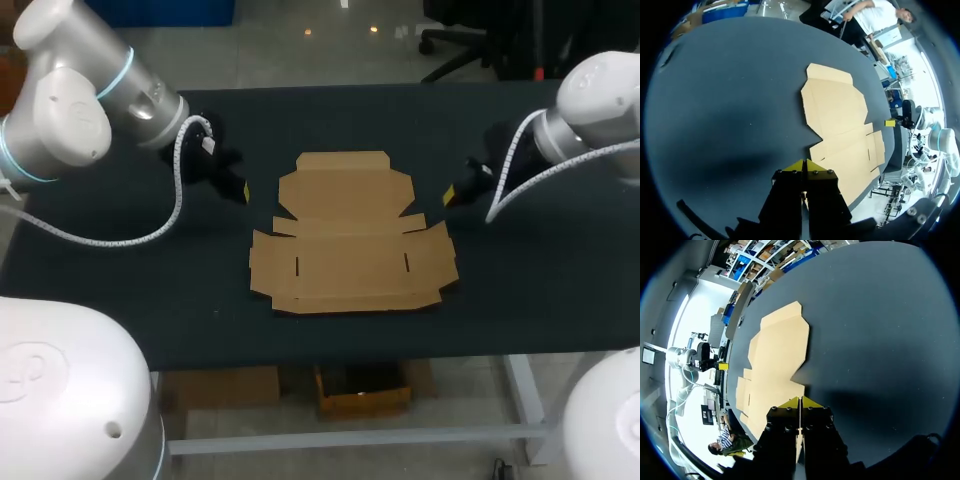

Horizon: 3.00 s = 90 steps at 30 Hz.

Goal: Assemble the packaging by folding the flat box into shape, placing the metal phone stand inside, and closing the box properly

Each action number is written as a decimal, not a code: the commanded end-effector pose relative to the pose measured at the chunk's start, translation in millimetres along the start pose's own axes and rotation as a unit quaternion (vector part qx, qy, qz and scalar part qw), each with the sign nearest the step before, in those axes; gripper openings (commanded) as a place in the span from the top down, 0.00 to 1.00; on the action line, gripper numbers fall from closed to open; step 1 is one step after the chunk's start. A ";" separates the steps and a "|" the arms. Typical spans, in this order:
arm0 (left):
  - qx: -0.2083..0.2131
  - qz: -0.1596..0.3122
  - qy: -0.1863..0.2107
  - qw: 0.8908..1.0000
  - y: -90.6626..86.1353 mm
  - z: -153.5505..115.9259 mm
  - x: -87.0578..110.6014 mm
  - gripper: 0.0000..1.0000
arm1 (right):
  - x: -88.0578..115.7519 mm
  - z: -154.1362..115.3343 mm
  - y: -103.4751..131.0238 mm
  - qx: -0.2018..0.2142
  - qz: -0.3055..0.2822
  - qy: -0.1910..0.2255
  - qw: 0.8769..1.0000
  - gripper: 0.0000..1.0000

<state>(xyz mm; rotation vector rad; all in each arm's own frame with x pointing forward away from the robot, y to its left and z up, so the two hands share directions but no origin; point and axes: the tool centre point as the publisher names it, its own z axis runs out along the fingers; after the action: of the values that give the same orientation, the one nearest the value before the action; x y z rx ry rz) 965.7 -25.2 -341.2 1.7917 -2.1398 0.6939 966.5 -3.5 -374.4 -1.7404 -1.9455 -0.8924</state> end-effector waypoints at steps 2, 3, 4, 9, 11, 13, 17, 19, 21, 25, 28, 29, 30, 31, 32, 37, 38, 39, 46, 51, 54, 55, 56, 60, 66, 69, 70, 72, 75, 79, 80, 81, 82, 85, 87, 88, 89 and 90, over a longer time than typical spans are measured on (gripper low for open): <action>0.004 0.013 0.011 1.000 -3.7 16.4 -6.2 1.00 | -8.5 10.0 1.7 0.006 0.001 0.011 1.000 1.00; 0.005 0.015 0.014 1.000 -4.0 17.8 -6.4 1.00 | -9.2 10.8 1.0 0.006 0.002 0.011 1.000 1.00; 0.006 0.016 0.015 1.000 -4.2 18.9 -6.6 1.00 | -9.8 11.4 0.2 0.006 0.003 0.012 1.000 1.00; 0.013 0.020 0.022 0.999 -3.9 23.0 -6.9 1.00 | -10.8 13.8 -3.0 0.007 0.004 0.014 1.000 1.00; 0.013 0.022 0.023 0.999 -2.9 24.9 -6.0 1.00 | -10.8 15.6 -3.8 0.009 0.004 0.014 1.000 1.00; 0.012 0.023 0.023 0.999 -2.2 26.7 -4.9 1.00 | -11.8 17.6 -4.7 0.010 0.005 0.015 1.000 1.00; 0.011 0.027 0.023 0.999 -0.3 30.1 -3.0 1.00 | -14.5 23.1 -6.7 0.015 0.007 0.018 1.000 1.00; 0.011 0.028 0.024 0.999 0.3 31.6 -2.3 1.00 | -15.6 25.3 -7.0 0.018 0.007 0.020 1.000 1.00; 0.011 0.030 0.025 0.999 0.7 33.3 -1.5 1.00 | -16.0 27.6 -6.6 0.021 0.008 0.019 1.000 1.00; 0.014 0.034 0.026 0.999 1.9 35.3 0.4 1.00 | -15.5 31.9 -3.1 0.027 0.013 0.011 0.999 1.00; 0.015 0.036 0.026 0.999 2.8 36.5 1.1 1.00 | -15.9 34.7 -0.3 0.030 0.016 0.008 0.999 1.00; 0.016 0.037 0.027 0.999 3.4 36.8 1.2 1.00 | -16.2 35.3 0.5 0.031 0.016 0.009 0.999 1.00; 0.017 0.038 0.028 0.999 4.0 37.2 1.2 1.00 | -16.6 36.2 1.4 0.032 0.017 0.010 0.999 1.00; 0.018 0.038 0.028 0.999 4.6 37.3 1.0 1.00 | -16.9 37.1 2.1 0.034 0.018 0.009 0.999 1.00; 0.018 0.038 0.029 0.999 5.2 37.5 0.6 1.00 | -17.2 38.0 2.6 0.034 0.019 0.008 0.999 1.00; 0.021 0.038 0.035 0.998 6.4 39.3 -1.9 1.00 | -19.0 42.4 3.6 0.037 0.022 0.009 0.999 1.00; 0.021 0.038 0.035 0.998 6.4 39.5 -2.1 1.00 | -19.3 43.0 3.5 0.037 0.023 0.009 0.999 1.00; 0.020 0.038 0.036 0.998 6.4 40.0 -2.4 1.00 | -20.1 44.0 3.3 0.038 0.025 0.010 0.999 1.00; 0.021 0.043 0.046 0.998 7.0 41.7 -2.1 1.00 | -19.0 47.3 2.3 0.037 0.027 0.014 0.999 1.00; 0.023 0.047 0.052 0.997 6.9 45.9 -2.7 1.00 | -19.5 49.9 0.2 0.036 0.029 0.016 0.999 1.00; 0.017 0.035 0.052 0.998 5.8 50.1 -3.6 1.00 | -20.5 51.3 -1.4 0.036 0.031 0.017 0.999 1.00; 0.012 0.026 0.047 0.998 5.2 51.9 -3.4 1.00 | -20.8 51.9 -1.8 0.036 0.032 0.018 0.999 1.00; 0.012 0.022 0.044 0.999 4.5 53.5 -3.0 1.00 | -21.0 52.3 -2.2 0.035 0.032 0.018 0.999 1.00; 0.007 0.022 0.051 0.998 7.1 56.1 -0.5 1.00 | -21.8 53.6 -2.7 0.034 0.033 0.021 0.999 1.00; 0.007 0.016 0.051 0.999 8.1 61.5 0.4 1.00 | -21.8 56.3 -2.3 0.033 0.032 0.025 0.999 1.00; 0.006 0.012 0.053 0.999 8.5 64.0 -1.1 1.00 | -21.7 57.6 -2.4 0.033 0.032 0.028 0.999 1.00; 0.006 0.011 0.054 0.998 8.5 64.9 -1.7 1.00 | -21.8 57.9 -2.5 0.033 0.032 0.028 0.999 1.00; 0.005 0.009 0.055 0.998 8.7 66.5 -2.6 1.00 | -22.1 58.6 -2.9 0.033 0.032 0.029 0.999 1.00; 0.003 0.005 0.055 0.998 8.9 69.0 -3.2 1.00 | -22.6 59.2 -3.7 0.032 0.033 0.031 0.998 1.00; -0.001 0.004 0.059 0.998 9.7 71.9 -2.8 1.00 | -22.8 60.4 -4.8 0.031 0.035 0.033 0.998 1.00; -0.001 0.003 0.059 0.998 9.5 72.5 -2.7 1.00 | -22.8 60.7 -4.9 0.031 0.035 0.033 0.998 1.00; -0.002 0.003 0.060 0.998 9.4 73.2 -2.4 1.00 | -22.7 61.2 -5.0 0.031 0.036 0.034 0.998 1.00; -0.002 0.003 0.060 0.998 9.3 73.5 -2.2 1.00 | -22.4 61.8 -5.1 0.031 0.036 0.034 0.998 1.00; -0.004 0.002 0.061 0.998 9.5 74.4 -1.5 1.00 | -21.5 63.0 -5.8 0.032 0.035 0.035 0.998 1.00; -0.005 0.002 0.062 0.998 9.5 74.6 -1.3 1.00 | -20.6 63.6 -6.5 0.032 0.035 0.036 0.998 1.00; -0.005 0.002 0.062 0.998 9.4 75.0 -1.3 1.00 | -20.2 63.7 -6.7 0.032 0.034 0.036 0.998 1.00; -0.005 0.002 0.062 0.998 9.3 75.4 -1.2 1.00 | -19.9 63.8 -6.9 0.032 0.034 0.036 0.998 1.00; -0.006 0.002 0.063 0.998 9.3 75.9 -1.1 1.00 | -19.6 63.9 -7.1 0.032 0.034 0.036 0.998 1.00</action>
<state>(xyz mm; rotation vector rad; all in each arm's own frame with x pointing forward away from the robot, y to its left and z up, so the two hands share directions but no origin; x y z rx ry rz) 961.9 -61.3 -406.2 1.6954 -2.0619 0.7779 971.0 23.7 -430.3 -1.7108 -1.8395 -0.8470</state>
